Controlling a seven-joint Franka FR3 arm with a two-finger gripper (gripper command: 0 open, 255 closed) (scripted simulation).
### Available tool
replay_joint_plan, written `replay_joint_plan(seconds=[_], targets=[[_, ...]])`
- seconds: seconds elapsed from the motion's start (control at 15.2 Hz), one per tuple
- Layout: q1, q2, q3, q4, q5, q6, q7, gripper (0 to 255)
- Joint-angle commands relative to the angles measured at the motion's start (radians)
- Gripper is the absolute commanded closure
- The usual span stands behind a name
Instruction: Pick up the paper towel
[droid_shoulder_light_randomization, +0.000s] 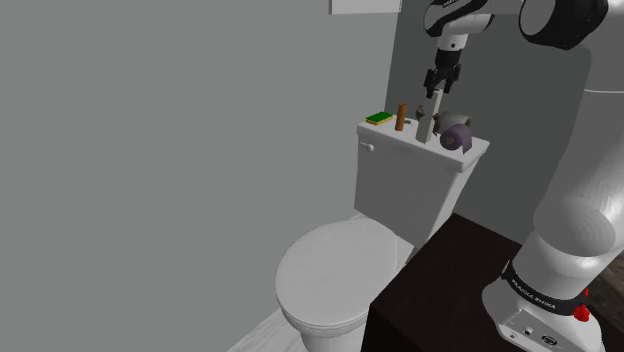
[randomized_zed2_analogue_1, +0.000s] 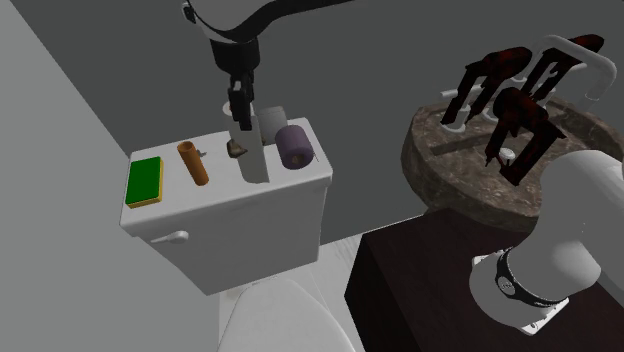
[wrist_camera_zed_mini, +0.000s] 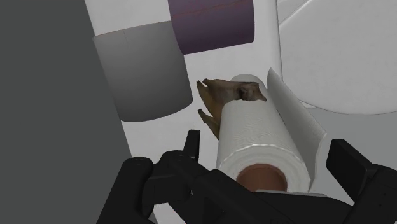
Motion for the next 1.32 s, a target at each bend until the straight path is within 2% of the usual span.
replay_joint_plan(seconds=[0.0,0.13,0.2,0.79,1.25], targets=[[0.000,0.002,0.001,-0.022,0.002,0.024,-0.002,0],[0.000,0.003,0.001,-0.028,0.003,0.031,-0.002,0],[-0.001,0.004,0.000,-0.026,0.003,0.030,-0.004,255],[0.000,0.003,0.001,-0.028,0.003,0.031,-0.002,255],[-0.003,-0.003,-0.002,0.058,-0.002,-0.060,0.000,255]])
